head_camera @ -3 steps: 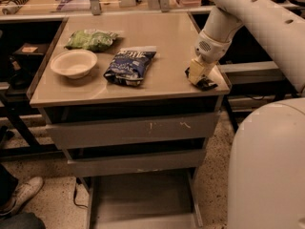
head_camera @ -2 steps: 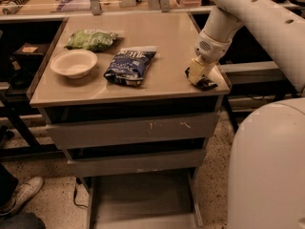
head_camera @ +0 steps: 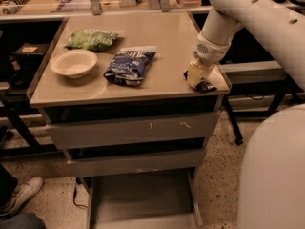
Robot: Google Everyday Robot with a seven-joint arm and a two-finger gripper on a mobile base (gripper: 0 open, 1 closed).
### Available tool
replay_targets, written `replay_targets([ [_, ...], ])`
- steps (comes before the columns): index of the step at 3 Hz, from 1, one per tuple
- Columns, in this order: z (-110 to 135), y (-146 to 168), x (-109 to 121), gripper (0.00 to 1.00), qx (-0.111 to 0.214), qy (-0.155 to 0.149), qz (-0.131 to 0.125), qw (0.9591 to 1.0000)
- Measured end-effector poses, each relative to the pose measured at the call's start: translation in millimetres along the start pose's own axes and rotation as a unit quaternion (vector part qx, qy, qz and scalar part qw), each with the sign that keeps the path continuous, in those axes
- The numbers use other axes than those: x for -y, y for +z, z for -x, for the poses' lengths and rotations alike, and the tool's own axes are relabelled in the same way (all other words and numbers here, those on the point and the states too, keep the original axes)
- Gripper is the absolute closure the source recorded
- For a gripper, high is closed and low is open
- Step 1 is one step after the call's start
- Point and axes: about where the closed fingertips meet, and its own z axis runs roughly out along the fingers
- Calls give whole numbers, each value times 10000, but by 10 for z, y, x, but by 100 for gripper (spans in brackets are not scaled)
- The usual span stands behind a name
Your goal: Place rxbar chocolate into bottom drawer
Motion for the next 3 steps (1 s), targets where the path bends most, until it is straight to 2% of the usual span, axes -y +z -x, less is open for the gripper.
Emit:
replay_targets([
  [1,-74,-4,-73,100,-40,52,-3,10000],
  [2,-211,-12,-244,100,-91,110,22,9999],
  [3,-212,-13,-244,100,-91,110,22,9999],
])
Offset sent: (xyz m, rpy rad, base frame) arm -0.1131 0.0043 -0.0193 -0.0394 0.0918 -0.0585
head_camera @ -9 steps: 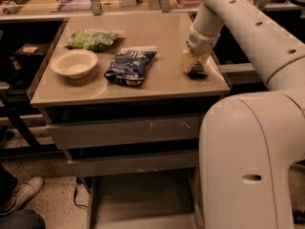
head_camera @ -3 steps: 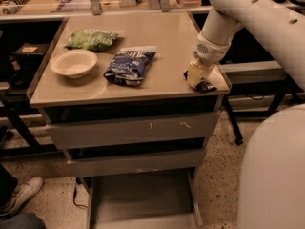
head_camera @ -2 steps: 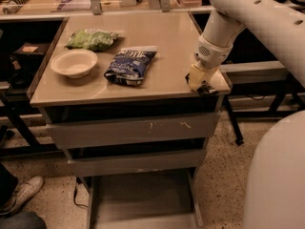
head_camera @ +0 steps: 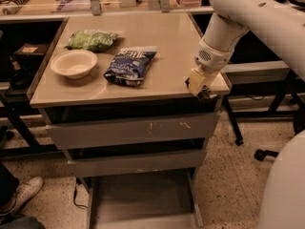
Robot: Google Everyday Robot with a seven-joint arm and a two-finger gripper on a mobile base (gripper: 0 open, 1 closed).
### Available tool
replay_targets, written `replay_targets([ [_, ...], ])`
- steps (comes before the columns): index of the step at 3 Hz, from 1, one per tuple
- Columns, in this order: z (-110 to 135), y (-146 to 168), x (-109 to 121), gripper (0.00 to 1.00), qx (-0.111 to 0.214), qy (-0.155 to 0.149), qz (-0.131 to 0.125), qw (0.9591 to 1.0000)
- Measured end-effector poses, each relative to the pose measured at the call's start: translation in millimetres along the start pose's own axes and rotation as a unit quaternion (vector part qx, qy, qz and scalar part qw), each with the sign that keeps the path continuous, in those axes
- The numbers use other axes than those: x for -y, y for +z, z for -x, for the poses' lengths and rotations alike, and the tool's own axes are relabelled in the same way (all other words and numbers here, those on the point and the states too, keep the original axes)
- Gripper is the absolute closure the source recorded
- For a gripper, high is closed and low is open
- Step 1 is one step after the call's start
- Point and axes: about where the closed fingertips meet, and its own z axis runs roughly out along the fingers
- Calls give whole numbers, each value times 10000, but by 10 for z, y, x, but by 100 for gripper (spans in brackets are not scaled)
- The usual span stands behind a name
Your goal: Place rxbar chocolate into bottom drawer
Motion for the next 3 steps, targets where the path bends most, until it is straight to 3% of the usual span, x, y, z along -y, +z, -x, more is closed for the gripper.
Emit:
replay_targets([
  [1,-90,-77,-82,100,-2,28,-20,10000],
  [2,-589,-247,-506,100,-28,246,106,9996],
  [3,-590,-246,-506,100,-28,246,107,9996],
])
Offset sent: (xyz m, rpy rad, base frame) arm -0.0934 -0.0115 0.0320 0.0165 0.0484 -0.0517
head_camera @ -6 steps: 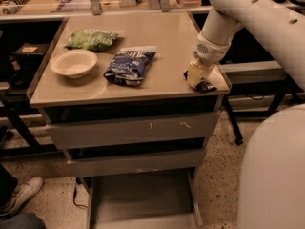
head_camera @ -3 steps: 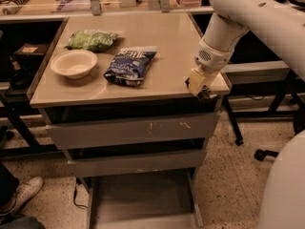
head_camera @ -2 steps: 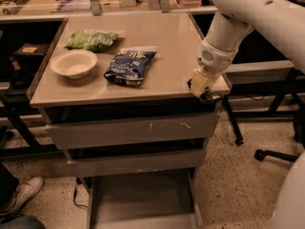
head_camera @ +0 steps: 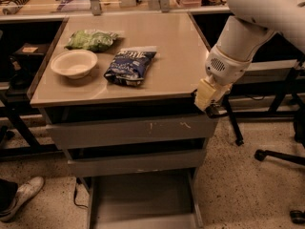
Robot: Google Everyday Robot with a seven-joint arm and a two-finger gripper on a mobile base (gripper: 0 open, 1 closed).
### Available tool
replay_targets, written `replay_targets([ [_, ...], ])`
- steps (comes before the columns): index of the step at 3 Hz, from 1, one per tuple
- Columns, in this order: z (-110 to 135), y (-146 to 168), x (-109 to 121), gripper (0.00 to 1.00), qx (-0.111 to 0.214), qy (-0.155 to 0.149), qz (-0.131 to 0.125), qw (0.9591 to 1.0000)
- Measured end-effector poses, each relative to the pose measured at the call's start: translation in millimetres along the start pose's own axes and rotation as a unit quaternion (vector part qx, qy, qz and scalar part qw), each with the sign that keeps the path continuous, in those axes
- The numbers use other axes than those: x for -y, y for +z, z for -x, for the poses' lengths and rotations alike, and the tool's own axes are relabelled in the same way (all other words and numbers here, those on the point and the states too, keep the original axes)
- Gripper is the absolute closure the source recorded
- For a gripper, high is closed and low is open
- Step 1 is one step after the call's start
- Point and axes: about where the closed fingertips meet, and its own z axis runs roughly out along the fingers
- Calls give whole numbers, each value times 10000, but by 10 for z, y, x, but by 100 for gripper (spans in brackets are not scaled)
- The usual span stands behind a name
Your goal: Place rxbar chocolate into bottom drawer
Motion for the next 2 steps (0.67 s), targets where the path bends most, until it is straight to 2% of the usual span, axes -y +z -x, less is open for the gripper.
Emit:
replay_targets([
  [1,-186,138,-103,100,-69,108,193,9997],
  [2,-518,446,-411,100,-10,298,698,9971],
])
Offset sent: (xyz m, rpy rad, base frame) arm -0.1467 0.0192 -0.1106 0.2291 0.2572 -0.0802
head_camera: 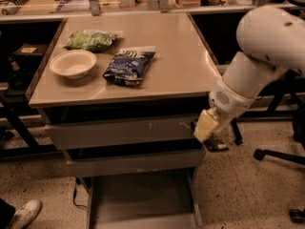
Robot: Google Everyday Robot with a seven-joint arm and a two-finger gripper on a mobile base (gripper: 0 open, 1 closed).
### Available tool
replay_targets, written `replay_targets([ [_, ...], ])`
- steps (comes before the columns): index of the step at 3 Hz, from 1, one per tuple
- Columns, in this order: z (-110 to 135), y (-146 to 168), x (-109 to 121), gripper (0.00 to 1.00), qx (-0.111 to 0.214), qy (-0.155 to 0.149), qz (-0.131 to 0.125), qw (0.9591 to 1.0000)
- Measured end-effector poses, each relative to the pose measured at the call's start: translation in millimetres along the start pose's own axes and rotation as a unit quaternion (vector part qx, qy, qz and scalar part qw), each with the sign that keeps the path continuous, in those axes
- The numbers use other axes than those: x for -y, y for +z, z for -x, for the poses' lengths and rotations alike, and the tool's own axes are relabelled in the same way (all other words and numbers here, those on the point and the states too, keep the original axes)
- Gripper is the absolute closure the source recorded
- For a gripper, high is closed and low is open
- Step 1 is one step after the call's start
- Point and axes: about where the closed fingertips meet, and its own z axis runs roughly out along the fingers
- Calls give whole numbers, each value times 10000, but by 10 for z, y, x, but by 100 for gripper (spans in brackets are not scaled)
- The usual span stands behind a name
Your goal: Place rxbar chocolate into bottom drawer
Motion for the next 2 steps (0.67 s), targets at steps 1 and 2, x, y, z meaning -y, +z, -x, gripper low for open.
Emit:
replay_targets([
  [1,-303,568,-229,100,-76,209,660,9976],
  [2,-479,1162,-439,100,-376,421,1188,9913],
])
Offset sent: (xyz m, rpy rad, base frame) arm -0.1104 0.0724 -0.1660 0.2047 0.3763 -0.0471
